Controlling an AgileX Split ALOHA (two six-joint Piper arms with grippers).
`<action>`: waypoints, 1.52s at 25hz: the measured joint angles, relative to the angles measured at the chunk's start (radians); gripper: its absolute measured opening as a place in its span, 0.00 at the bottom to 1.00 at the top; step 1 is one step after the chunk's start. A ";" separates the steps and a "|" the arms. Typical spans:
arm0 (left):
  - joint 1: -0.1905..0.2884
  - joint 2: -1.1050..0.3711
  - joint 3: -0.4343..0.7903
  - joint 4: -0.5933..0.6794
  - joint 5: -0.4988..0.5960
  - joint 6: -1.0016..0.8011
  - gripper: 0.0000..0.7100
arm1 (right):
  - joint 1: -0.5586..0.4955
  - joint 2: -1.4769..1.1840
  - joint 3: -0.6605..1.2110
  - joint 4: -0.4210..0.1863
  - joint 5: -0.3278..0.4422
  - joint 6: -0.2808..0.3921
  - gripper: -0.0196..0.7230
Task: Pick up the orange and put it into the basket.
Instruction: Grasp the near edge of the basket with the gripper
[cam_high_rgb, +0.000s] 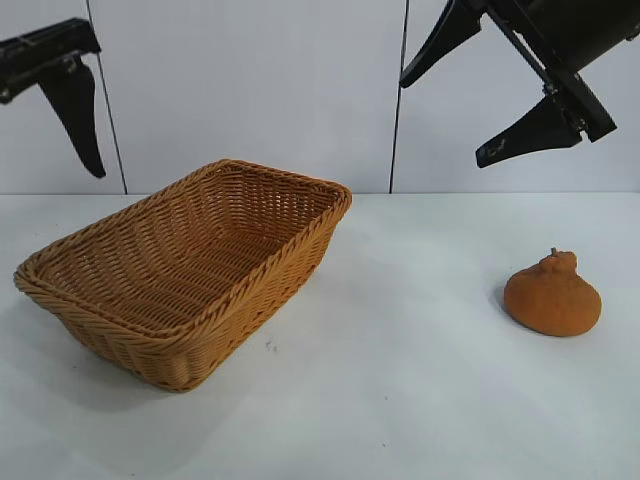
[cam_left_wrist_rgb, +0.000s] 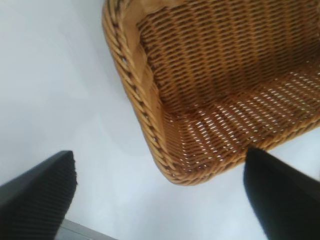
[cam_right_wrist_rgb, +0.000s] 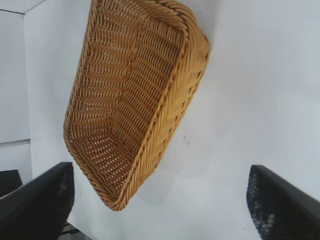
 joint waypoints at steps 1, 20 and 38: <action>0.000 0.000 0.020 -0.019 -0.029 0.000 0.91 | 0.000 0.000 0.000 0.000 0.001 0.000 0.89; 0.000 0.030 0.229 -0.058 -0.428 -0.109 0.91 | 0.000 0.000 0.000 0.000 0.003 0.006 0.89; 0.000 0.306 0.231 -0.086 -0.630 -0.113 0.56 | 0.000 0.000 0.000 0.002 0.003 0.011 0.89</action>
